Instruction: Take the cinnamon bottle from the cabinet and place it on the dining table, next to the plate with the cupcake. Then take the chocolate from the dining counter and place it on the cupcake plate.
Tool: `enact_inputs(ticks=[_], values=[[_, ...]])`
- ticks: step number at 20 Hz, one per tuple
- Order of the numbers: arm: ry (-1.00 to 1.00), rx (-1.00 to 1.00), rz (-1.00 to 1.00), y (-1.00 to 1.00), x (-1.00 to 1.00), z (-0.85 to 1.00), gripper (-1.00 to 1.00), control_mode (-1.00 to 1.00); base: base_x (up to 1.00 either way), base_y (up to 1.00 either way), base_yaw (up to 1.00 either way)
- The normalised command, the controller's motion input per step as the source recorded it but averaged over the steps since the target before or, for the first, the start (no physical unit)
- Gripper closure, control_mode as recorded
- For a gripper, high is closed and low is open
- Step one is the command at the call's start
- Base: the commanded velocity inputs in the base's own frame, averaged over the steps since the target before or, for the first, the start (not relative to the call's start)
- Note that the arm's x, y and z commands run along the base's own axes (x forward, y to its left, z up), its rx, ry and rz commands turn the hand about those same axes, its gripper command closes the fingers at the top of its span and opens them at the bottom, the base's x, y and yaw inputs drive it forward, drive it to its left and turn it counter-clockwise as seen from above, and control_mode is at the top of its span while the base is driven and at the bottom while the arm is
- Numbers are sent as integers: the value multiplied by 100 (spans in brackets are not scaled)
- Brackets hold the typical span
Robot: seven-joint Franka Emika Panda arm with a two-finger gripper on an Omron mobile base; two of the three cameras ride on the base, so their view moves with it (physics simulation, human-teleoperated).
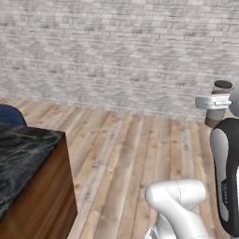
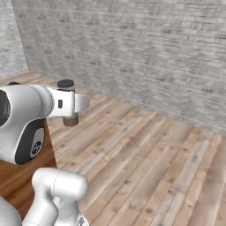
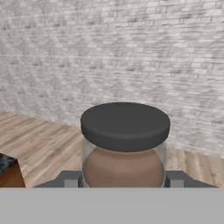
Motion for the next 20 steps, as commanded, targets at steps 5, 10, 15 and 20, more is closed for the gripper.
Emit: enact_inputs(ticks=[5,10,15,20], values=[[0,0,0,0,0,0,100,100,100,-31,46],[0,0,0,0,0,0,100,100,100,-32,48],[0,0,0,0,0,0,100,100,100,-32,48],[0,0,0,0,0,0,100,100,100,-32,48]])
